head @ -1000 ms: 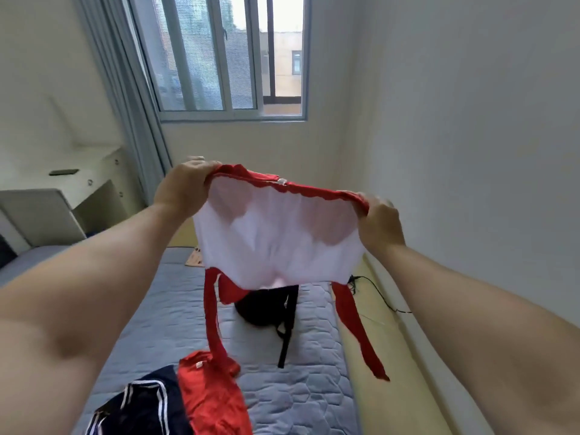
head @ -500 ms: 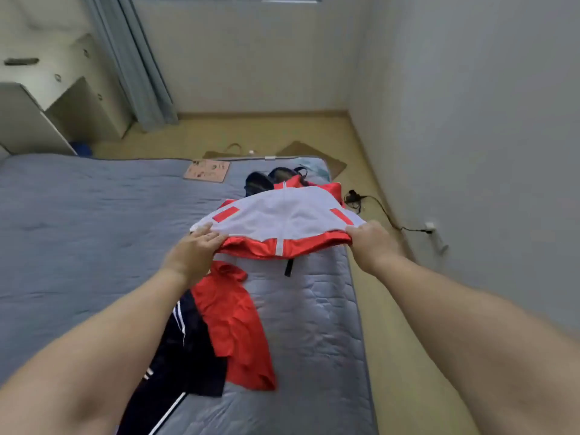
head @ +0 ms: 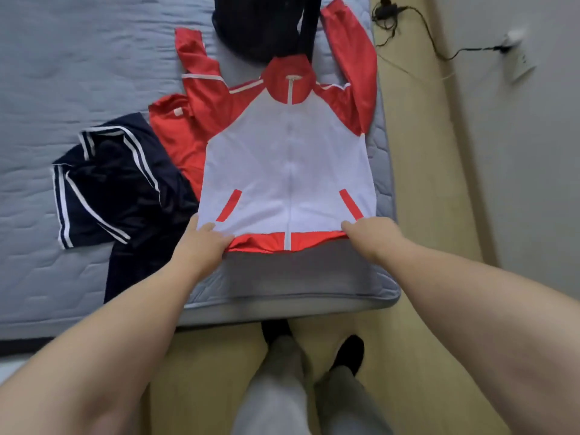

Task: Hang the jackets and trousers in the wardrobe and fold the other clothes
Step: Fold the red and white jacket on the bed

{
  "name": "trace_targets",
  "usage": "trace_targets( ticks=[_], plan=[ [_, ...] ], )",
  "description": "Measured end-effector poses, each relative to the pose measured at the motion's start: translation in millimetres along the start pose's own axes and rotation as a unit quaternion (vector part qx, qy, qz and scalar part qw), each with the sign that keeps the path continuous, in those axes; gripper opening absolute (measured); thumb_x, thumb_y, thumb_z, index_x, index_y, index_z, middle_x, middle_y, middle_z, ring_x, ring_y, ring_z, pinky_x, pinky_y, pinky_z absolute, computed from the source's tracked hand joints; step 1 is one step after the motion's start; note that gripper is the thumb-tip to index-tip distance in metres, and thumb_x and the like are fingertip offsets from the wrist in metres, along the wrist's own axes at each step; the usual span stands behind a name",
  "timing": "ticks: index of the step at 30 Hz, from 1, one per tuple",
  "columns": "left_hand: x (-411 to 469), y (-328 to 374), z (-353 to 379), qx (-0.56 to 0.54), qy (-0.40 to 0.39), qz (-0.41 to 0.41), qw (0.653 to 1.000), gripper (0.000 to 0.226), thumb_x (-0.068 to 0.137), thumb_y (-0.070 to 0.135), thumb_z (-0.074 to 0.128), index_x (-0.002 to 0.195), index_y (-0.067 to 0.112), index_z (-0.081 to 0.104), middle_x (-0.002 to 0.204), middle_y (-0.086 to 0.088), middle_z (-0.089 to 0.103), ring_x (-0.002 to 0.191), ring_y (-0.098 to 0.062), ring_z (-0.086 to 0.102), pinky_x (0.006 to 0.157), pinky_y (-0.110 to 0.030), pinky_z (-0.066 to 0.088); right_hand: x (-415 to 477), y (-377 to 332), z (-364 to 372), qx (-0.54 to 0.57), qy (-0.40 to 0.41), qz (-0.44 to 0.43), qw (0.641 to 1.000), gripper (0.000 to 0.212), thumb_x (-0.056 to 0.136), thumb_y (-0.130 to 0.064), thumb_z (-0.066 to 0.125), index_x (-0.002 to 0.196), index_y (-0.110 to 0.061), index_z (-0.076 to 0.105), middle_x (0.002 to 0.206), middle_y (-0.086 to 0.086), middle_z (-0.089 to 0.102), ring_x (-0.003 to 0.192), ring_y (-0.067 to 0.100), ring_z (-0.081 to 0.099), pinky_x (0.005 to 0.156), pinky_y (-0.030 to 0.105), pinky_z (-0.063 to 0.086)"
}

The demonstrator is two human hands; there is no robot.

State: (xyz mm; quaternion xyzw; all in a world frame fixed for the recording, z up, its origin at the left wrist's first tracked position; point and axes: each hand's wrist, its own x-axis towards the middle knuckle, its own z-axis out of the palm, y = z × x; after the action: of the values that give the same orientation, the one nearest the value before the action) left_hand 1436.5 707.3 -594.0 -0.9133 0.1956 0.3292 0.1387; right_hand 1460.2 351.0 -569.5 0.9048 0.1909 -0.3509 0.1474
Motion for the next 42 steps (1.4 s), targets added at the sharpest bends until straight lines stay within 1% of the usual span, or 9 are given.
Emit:
trace_targets(
  ticks=[4,12,21,27,31,33,35,38,42],
  plan=[
    [-14.1,19.2,31.2,0.059,0.023,0.03,0.998,0.05,0.087,0.012,0.046,0.134,0.027,0.051,0.125,0.0,0.05,0.118,-0.025,0.044,0.096,-0.036,0.036,-9.4,-20.3,34.2,0.015,-0.006,0.01,1.0,0.031,0.095,-0.003,0.039,0.121,-0.015,0.051,0.116,0.009,0.058,0.101,0.032,0.062,0.067,0.039,0.038],
    [-33.8,65.9,62.3,0.079,-0.002,0.07,0.994,0.052,0.089,0.005,0.046,0.14,0.014,0.045,0.121,-0.007,0.048,0.108,-0.028,0.049,0.072,-0.035,0.03,-32.6,-32.4,87.7,-0.038,-0.007,-0.016,0.999,0.032,0.093,-0.005,0.048,0.123,-0.013,0.057,0.118,0.008,0.054,0.109,0.029,0.054,0.071,0.038,0.034],
    [-29.6,122.1,146.7,0.059,-0.044,0.072,0.995,0.041,0.1,0.011,0.037,0.14,0.008,0.046,0.121,-0.009,0.052,0.109,-0.03,0.054,0.067,-0.038,0.035,-27.7,-52.2,179.6,0.019,-0.059,-0.038,0.997,0.038,0.099,-0.008,0.041,0.135,-0.015,0.052,0.12,0.011,0.05,0.109,0.033,0.056,0.07,0.04,0.037],
    [-6.2,133.3,167.9,0.0,-0.15,0.051,0.987,0.065,0.1,0.009,0.039,0.16,0.009,0.013,0.157,-0.011,0.027,0.133,-0.032,0.043,0.094,-0.043,0.046,-4.8,-61.1,199.8,0.069,-0.166,0.0,0.984,0.039,0.1,-0.004,0.039,0.136,-0.009,0.05,0.141,0.012,0.045,0.126,0.034,0.053,0.089,0.044,0.047],
    [14.9,125.6,122.2,-0.055,-0.222,0.051,0.972,0.039,0.097,0.012,0.045,0.135,0.015,0.053,0.133,-0.007,0.055,0.116,-0.028,0.06,0.08,-0.039,0.045,12.2,-56.8,163.0,0.07,-0.26,0.007,0.963,0.036,0.093,-0.008,0.046,0.126,-0.016,0.058,0.133,0.007,0.055,0.12,0.03,0.057,0.087,0.043,0.046],
    [28.2,115.5,87.0,-0.064,-0.197,0.052,0.977,0.021,0.092,0.009,0.049,0.106,0.017,0.062,0.117,-0.004,0.061,0.093,-0.026,0.063,0.072,-0.035,0.046,29.1,-45.5,133.1,0.105,-0.241,0.043,0.964,0.031,0.091,-0.009,0.046,0.117,-0.018,0.058,0.126,0.006,0.059,0.107,0.029,0.058,0.078,0.04,0.043],
    [44.8,103.4,51.6,-0.097,-0.169,0.038,0.98,0.021,0.09,0.003,0.047,0.102,0.015,0.06,0.11,-0.005,0.059,0.077,-0.024,0.057,0.069,-0.037,0.052,50.6,-25.9,97.9,0.169,-0.2,0.1,0.96,0.031,0.092,-0.011,0.044,0.12,-0.017,0.055,0.127,0.008,0.06,0.102,0.029,0.058,0.076,0.038,0.043],
    [81.1,86.6,-2.0,-0.16,-0.132,0.021,0.978,0.037,0.096,0.007,0.046,0.13,0.014,0.056,0.122,-0.006,0.055,0.101,-0.029,0.061,0.083,-0.041,0.054,87.1,14.7,40.9,0.254,-0.118,0.174,0.944,0.029,0.092,-0.016,0.048,0.12,-0.015,0.054,0.13,0.013,0.058,0.113,0.034,0.06,0.082,0.038,0.048],
    [143.6,81.4,-76.2,-0.246,-0.091,-0.016,0.965,0.037,0.1,0.023,0.047,0.136,0.019,0.054,0.136,-0.006,0.052,0.12,-0.03,0.056,0.095,-0.042,0.05,137.0,83.7,-25.7,0.287,-0.025,0.205,0.935,0.04,0.09,-0.018,0.049,0.13,-0.01,0.048,0.135,0.016,0.053,0.121,0.037,0.057,0.091,0.042,0.049]
  ],
)
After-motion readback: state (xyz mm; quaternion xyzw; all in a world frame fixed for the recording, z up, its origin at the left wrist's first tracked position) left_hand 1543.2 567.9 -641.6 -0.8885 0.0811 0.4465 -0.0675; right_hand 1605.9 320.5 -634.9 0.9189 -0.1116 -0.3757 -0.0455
